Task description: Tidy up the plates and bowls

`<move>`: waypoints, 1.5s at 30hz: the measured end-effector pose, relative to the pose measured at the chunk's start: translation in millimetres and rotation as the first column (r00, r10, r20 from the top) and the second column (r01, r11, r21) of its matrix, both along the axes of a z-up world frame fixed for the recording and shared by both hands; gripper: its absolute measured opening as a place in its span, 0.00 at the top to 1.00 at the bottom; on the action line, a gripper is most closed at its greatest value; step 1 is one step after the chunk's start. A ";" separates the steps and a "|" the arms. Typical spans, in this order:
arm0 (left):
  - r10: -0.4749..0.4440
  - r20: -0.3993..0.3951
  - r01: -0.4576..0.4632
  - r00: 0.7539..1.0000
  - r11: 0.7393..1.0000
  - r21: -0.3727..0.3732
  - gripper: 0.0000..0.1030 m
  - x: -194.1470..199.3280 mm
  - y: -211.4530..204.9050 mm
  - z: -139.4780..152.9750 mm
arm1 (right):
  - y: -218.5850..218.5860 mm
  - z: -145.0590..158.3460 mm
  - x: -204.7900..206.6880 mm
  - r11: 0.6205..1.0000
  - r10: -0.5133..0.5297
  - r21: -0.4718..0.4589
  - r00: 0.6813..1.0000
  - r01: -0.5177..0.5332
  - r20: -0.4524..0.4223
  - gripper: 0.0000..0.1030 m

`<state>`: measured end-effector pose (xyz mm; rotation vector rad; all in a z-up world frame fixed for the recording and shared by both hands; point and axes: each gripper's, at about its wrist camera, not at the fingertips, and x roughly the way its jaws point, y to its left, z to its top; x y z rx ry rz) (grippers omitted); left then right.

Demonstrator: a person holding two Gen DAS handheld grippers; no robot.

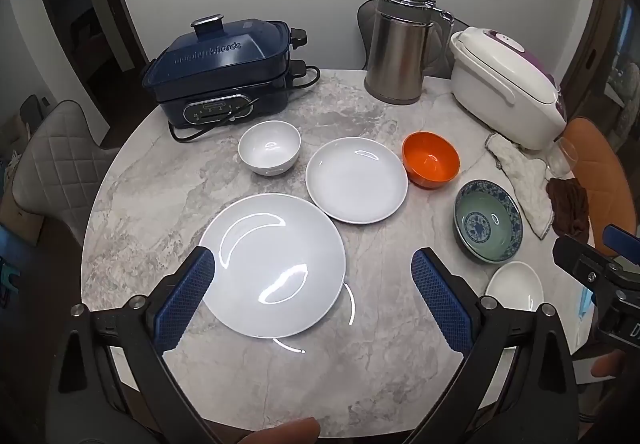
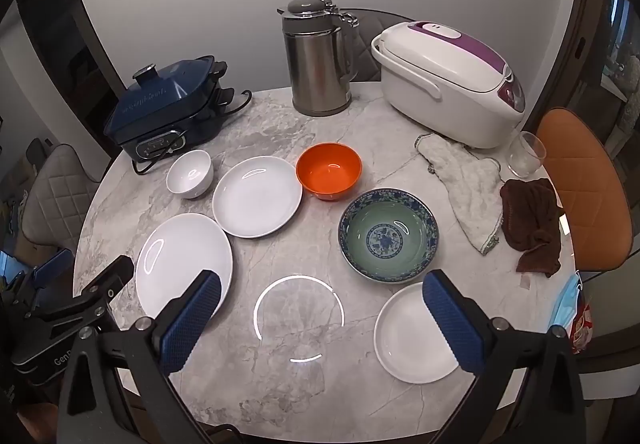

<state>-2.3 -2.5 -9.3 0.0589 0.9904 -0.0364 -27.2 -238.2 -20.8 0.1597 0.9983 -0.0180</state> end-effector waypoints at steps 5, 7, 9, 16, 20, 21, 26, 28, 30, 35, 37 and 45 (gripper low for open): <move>-0.001 -0.002 0.001 1.000 1.000 0.000 0.03 -0.8 0.0 -2.3 | 0.1 -0.2 0.3 1.000 0.001 -0.002 1.000 -0.001 -0.001 0.00; 0.001 -0.002 -0.001 1.000 1.000 0.001 0.03 -1.6 0.5 -4.6 | -0.2 -0.1 0.1 1.000 0.000 -0.002 1.000 0.000 0.000 0.00; 0.001 -0.003 -0.001 1.000 1.000 -0.001 0.03 -2.6 1.6 -8.6 | -0.2 -0.1 0.0 1.000 0.001 -0.002 1.000 -0.001 0.000 0.00; 0.003 -0.006 -0.003 1.000 1.000 0.004 0.03 -3.0 0.3 -10.2 | -0.2 -0.2 -0.2 1.000 0.001 -0.003 1.000 -0.001 -0.002 0.00; 0.003 -0.008 -0.003 1.000 1.000 0.005 0.03 -3.6 -0.4 -11.5 | 0.0 -0.4 -0.2 1.000 0.000 -0.003 1.000 0.000 -0.003 0.00; 0.003 -0.007 -0.002 1.000 1.000 0.004 0.03 -3.0 0.2 -10.4 | -0.3 -0.4 -0.4 1.000 0.000 -0.003 1.000 0.000 -0.002 0.00; 0.003 -0.008 -0.003 1.000 1.000 0.003 0.03 -1.9 0.0 -10.0 | 0.5 -0.6 -1.0 1.000 0.001 -0.003 1.000 -0.001 -0.003 0.00; 0.004 -0.009 -0.004 1.000 1.000 0.003 0.03 -2.1 -0.3 -10.4 | 0.9 -0.5 -1.2 1.000 0.001 -0.003 1.000 -0.001 -0.005 0.00; 0.004 -0.008 -0.004 1.000 1.000 0.003 0.03 -1.9 -0.1 -9.8 | 0.5 0.0 -2.0 1.000 0.000 -0.003 1.000 0.000 -0.004 0.00; 0.002 -0.010 -0.002 1.000 1.000 0.003 0.03 -2.6 -0.2 -9.8 | -1.8 0.7 0.4 1.000 0.000 -0.003 1.000 0.000 -0.005 0.00; 0.002 -0.011 -0.002 1.000 1.000 0.004 0.03 -4.4 -1.0 -10.5 | 2.1 -2.0 -3.8 1.000 0.001 -0.002 1.000 -0.001 -0.005 0.00; 0.004 -0.014 -0.004 1.000 1.000 0.002 0.03 -6.8 0.1 -9.2 | 2.8 -1.8 -3.2 1.000 0.002 -0.002 1.000 -0.002 -0.006 0.00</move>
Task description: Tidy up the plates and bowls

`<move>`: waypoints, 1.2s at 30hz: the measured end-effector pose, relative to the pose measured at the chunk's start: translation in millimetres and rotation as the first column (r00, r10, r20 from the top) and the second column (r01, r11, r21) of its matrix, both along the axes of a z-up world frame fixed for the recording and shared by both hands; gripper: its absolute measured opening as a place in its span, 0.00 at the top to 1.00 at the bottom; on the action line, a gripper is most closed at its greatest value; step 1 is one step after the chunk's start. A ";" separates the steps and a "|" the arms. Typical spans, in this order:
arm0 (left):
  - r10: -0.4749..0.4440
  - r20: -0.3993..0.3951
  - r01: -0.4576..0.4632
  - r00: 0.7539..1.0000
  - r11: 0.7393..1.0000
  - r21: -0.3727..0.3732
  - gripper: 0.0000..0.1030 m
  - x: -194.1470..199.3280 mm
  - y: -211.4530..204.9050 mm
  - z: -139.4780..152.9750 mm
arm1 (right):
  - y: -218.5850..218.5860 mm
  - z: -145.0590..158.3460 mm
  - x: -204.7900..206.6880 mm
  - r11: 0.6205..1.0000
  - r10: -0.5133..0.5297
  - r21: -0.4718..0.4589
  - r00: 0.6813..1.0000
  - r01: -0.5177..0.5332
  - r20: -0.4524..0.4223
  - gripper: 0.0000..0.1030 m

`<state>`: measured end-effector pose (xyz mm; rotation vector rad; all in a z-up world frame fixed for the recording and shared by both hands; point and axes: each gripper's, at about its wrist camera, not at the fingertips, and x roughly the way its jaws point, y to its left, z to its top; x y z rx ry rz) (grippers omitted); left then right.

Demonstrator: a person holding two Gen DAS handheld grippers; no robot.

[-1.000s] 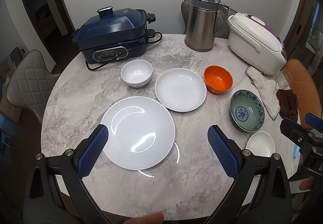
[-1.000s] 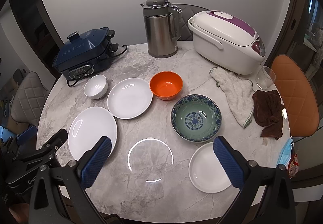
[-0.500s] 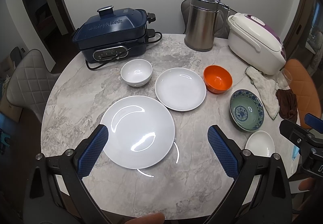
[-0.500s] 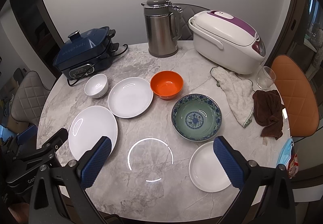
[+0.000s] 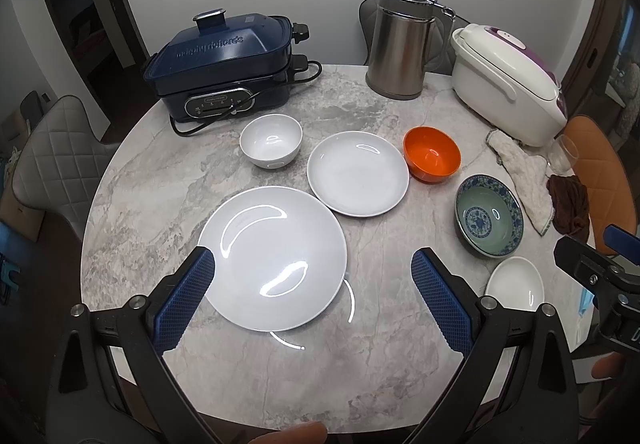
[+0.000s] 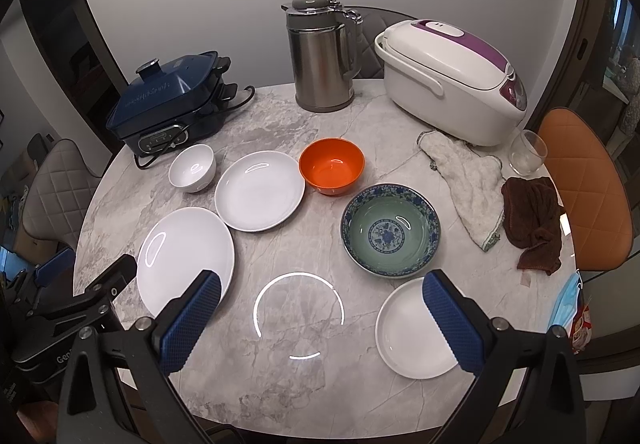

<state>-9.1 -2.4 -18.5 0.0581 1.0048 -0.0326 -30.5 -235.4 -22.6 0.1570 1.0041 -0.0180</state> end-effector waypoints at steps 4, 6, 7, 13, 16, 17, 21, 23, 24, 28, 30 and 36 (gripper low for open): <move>0.000 -0.001 0.000 1.000 1.000 -0.001 0.03 -0.2 0.7 0.4 | -0.4 -0.2 -0.3 1.000 0.000 -0.001 1.000 0.000 0.000 0.00; 0.000 -0.002 0.000 1.000 1.000 -0.001 0.03 -0.5 0.6 0.3 | -0.6 -0.3 -0.4 1.000 0.001 -0.001 1.000 -0.001 -0.001 0.00; 0.000 -0.001 0.000 1.000 1.000 0.000 0.03 -0.4 0.6 0.3 | 0.0 -0.7 -1.5 1.000 0.000 -0.001 1.000 0.000 -0.001 0.00; 0.000 -0.001 0.000 1.000 1.000 -0.002 0.03 -0.6 1.1 0.0 | -0.1 -0.5 -0.8 1.000 0.004 -0.002 1.000 -0.004 -0.002 0.00; 0.001 -0.001 -0.001 1.000 1.000 -0.002 0.03 -0.7 1.7 -0.3 | -0.5 -0.6 -0.5 1.000 0.003 -0.003 1.000 -0.003 -0.002 0.00; 0.001 -0.002 -0.001 1.000 1.000 -0.002 0.03 -1.2 1.6 -0.5 | -0.9 -0.5 -0.3 1.000 0.003 -0.003 1.000 -0.003 -0.003 0.00; 0.004 -0.006 -0.004 1.000 1.000 -0.003 0.03 -3.8 2.3 -3.3 | -0.2 -0.5 -0.3 1.000 0.004 -0.004 1.000 -0.004 -0.003 0.00; 0.003 -0.006 -0.003 1.000 1.000 -0.003 0.03 -3.9 2.5 -3.5 | -2.2 -0.1 1.1 1.000 0.004 -0.003 1.000 -0.004 -0.003 0.00; 0.004 -0.007 -0.004 1.000 1.000 -0.003 0.03 -4.7 2.5 -3.8 | -2.5 -0.1 1.4 1.000 0.004 -0.003 1.000 -0.004 -0.003 0.00; 0.004 -0.005 -0.004 1.000 1.000 -0.001 0.03 -4.6 2.9 -4.0 | -1.3 -2.1 0.7 1.000 0.005 -0.002 1.000 -0.005 -0.004 0.00; 0.005 -0.006 -0.005 1.000 1.000 -0.002 0.03 -4.3 3.2 -4.4 | -2.0 -2.0 1.3 1.000 0.005 -0.002 1.000 -0.005 -0.004 0.00; 0.008 -0.017 -0.008 1.000 1.000 -0.003 0.03 -0.9 3.8 -10.3 | -1.7 -5.5 1.1 1.000 0.006 0.000 1.000 -0.006 -0.006 0.00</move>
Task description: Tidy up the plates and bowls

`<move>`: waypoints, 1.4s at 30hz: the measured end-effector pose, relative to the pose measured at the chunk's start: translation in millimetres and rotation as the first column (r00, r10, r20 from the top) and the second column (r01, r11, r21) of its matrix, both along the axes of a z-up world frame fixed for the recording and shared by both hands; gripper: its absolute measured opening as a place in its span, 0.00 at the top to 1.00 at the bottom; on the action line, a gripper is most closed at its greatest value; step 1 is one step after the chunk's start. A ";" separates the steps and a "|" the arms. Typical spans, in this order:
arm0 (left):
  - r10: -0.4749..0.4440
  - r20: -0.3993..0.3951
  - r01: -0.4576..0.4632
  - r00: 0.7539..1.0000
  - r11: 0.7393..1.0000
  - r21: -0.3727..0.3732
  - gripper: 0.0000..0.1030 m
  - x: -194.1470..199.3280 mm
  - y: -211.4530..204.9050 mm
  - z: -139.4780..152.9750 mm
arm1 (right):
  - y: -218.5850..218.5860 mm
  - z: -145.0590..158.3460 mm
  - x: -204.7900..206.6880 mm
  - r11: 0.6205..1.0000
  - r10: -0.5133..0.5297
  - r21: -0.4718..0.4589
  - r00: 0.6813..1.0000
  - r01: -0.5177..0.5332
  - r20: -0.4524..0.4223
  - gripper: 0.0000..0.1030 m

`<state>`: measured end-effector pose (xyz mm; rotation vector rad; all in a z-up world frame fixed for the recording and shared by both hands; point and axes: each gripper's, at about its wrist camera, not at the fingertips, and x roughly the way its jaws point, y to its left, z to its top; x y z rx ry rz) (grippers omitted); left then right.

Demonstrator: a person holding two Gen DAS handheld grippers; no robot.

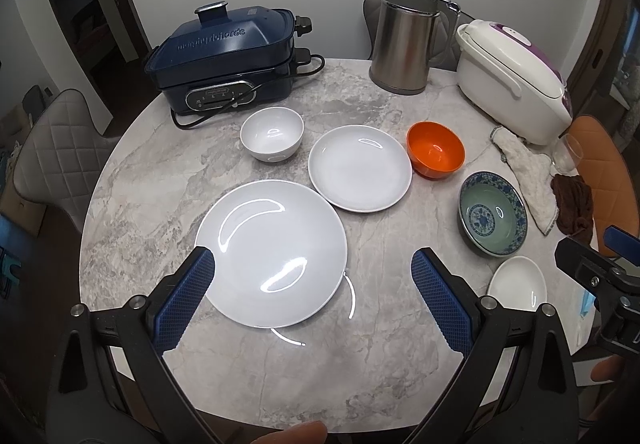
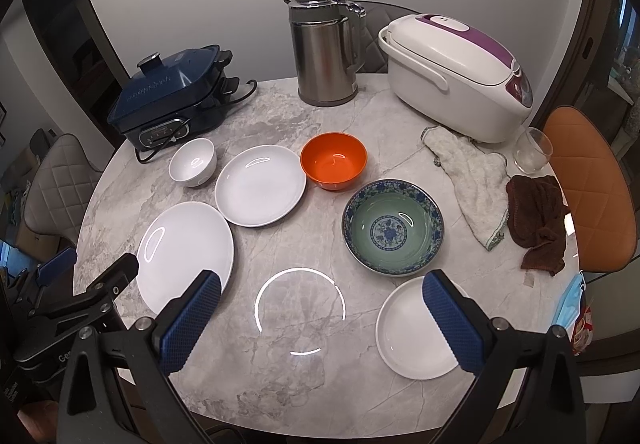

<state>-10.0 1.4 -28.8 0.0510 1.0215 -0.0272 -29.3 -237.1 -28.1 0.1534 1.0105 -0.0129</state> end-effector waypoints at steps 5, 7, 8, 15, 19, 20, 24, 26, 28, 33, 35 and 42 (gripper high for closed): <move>0.003 -0.034 -0.005 0.999 0.999 -0.050 0.03 5.9 16.7 -16.8 | 3.5 -15.3 -0.8 0.994 0.036 0.099 0.999 -0.036 0.008 0.00; 0.029 -0.073 -0.036 0.997 0.995 -0.088 0.03 7.5 37.2 -33.2 | 2.0 -28.0 1.8 0.963 0.075 0.259 0.997 -0.080 0.028 0.00; 0.037 -0.097 -0.050 0.995 0.991 -0.127 0.03 8.3 52.0 -43.6 | 2.5 -37.6 3.8 0.935 0.095 0.341 0.995 -0.100 0.031 0.00; -0.022 -0.090 0.005 0.996 0.983 -0.185 0.01 19.7 148.2 -106.5 | 50.8 -119.6 30.2 0.757 0.213 0.640 0.976 -0.132 -0.050 0.00; -0.035 -0.284 0.000 0.958 0.993 -0.120 0.01 69.2 199.4 -147.7 | 70.2 -161.4 53.1 0.729 0.203 0.683 0.966 -0.039 -0.161 0.00; -0.012 -0.304 -0.027 0.953 0.992 -0.125 0.02 81.5 217.2 -157.1 | 73.9 -171.1 58.1 0.719 0.189 0.695 0.964 -0.006 -0.188 0.00; -0.023 -0.359 -0.041 0.933 0.985 -0.168 0.02 126.4 266.8 -189.3 | 81.9 -197.2 77.6 0.707 0.139 0.703 0.959 0.079 -0.248 0.00; -0.084 -0.345 -0.005 0.935 0.969 -0.249 0.02 141.0 279.3 -197.9 | 76.6 -210.6 85.0 0.665 0.112 0.736 0.956 0.131 -0.271 0.00; -0.128 -0.352 0.032 0.927 0.964 -0.264 0.02 153.8 285.1 -208.1 | 73.6 -219.6 87.9 0.639 0.082 0.753 0.959 0.160 -0.273 0.00; -0.223 -0.367 0.086 0.903 0.931 -0.354 0.13 175.0 289.3 -231.3 | 71.6 -238.5 92.3 0.607 0.081 0.776 0.958 0.171 -0.274 0.00; -0.260 -0.373 0.109 0.891 0.918 -0.380 0.21 181.7 290.7 -237.3 | 68.5 -244.4 93.9 0.591 0.077 0.791 0.964 0.161 -0.254 0.00; -0.341 -0.388 0.180 0.856 0.902 -0.393 0.51 192.7 285.4 -250.0 | 70.1 -260.8 97.1 0.621 0.122 0.771 0.953 0.143 -0.276 0.20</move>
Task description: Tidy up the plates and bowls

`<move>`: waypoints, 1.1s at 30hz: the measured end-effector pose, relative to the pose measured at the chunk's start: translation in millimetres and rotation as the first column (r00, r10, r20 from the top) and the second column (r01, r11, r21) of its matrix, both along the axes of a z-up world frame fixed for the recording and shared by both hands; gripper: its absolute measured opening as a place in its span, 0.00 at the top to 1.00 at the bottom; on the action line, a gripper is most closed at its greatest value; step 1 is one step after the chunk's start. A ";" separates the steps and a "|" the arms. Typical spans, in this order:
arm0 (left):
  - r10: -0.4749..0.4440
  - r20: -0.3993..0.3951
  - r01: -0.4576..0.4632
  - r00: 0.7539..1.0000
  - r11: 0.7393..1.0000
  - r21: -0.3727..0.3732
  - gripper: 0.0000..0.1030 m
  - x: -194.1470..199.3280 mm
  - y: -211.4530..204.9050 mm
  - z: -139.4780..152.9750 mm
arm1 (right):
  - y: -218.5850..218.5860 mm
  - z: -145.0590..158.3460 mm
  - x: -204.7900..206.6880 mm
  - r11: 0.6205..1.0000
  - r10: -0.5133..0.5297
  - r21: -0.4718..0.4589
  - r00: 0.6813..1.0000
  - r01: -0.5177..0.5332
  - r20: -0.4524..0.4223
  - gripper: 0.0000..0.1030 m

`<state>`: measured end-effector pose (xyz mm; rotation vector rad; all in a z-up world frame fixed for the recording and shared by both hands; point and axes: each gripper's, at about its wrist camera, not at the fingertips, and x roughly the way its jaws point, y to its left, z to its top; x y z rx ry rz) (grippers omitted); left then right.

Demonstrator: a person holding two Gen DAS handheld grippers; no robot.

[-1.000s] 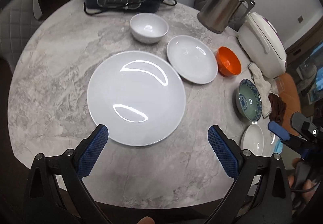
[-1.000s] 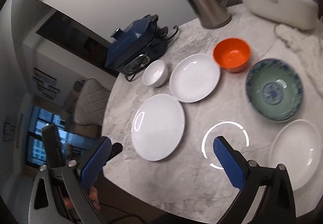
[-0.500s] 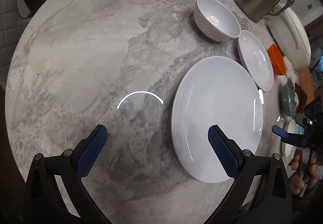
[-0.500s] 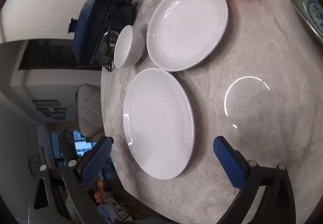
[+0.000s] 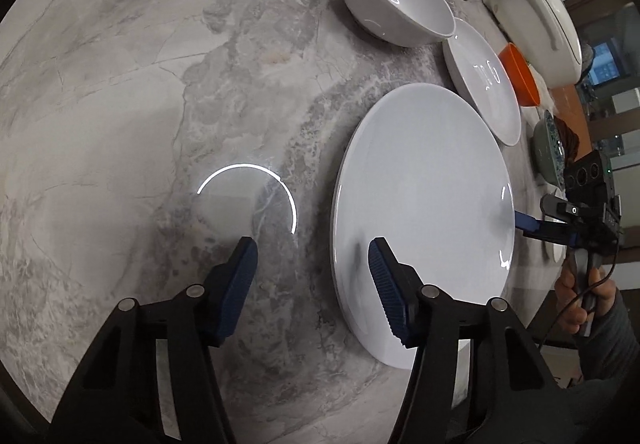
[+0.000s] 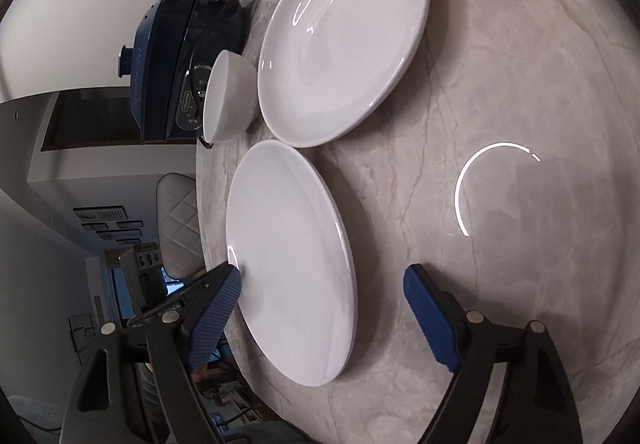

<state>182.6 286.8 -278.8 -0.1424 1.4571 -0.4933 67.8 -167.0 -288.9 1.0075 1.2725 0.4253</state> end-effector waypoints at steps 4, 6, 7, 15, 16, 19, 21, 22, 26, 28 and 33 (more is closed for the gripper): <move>-0.027 0.007 0.027 1.000 1.000 -0.005 0.55 9.3 1.2 -5.5 | -4.3 -4.8 -1.9 1.000 0.007 0.024 1.000 -0.008 0.019 0.30; -0.051 0.010 0.051 0.999 0.999 0.001 0.55 6.6 1.6 -0.6 | -4.6 -5.6 -1.3 0.999 0.022 0.030 0.999 -0.023 0.025 0.30; -0.064 0.012 0.064 0.998 0.998 0.008 0.55 7.2 -0.8 0.8 | -3.1 -4.5 -0.5 0.999 0.036 0.020 0.999 -0.037 0.028 0.30; -0.113 0.035 0.112 0.993 0.993 0.042 0.55 -4.6 -21.7 5.7 | 10.6 0.6 1.6 0.993 0.108 -0.053 0.993 -0.106 0.044 0.49; -0.126 0.040 0.123 0.991 0.991 0.056 0.55 -4.7 -24.3 6.1 | 12.6 -1.9 1.4 0.992 0.115 -0.053 0.993 -0.113 0.029 0.61; -0.135 0.040 0.133 0.990 0.990 0.049 0.72 -3.2 -33.3 4.8 | 16.6 -14.7 -1.5 0.992 0.123 -0.035 0.992 -0.124 -0.024 0.87; -0.123 0.017 0.123 0.992 0.992 -0.002 0.82 -3.1 -32.1 2.3 | 16.8 -22.9 -4.7 0.994 0.107 0.017 0.993 -0.106 -0.042 0.90; -0.129 0.019 0.129 0.991 0.992 -0.002 0.82 -4.0 -33.3 2.4 | 16.7 -24.5 -6.5 0.995 0.101 0.025 0.994 -0.100 -0.042 0.91; -0.132 -0.005 0.131 0.991 0.991 -0.032 0.84 -5.0 -31.5 -0.4 | 13.2 -26.3 -9.5 0.997 0.073 0.043 0.996 -0.071 -0.047 0.90; -0.138 -0.008 0.137 0.990 0.990 -0.033 0.84 -5.6 -33.0 -0.4 | 14.3 -24.4 -9.0 0.997 0.074 0.033 0.996 -0.073 -0.048 0.90; -0.145 0.014 0.145 0.989 0.989 -0.020 0.84 -12.4 -35.4 6.6 | 20.7 -11.8 -7.9 0.997 0.080 -0.013 0.996 -0.081 -0.034 0.89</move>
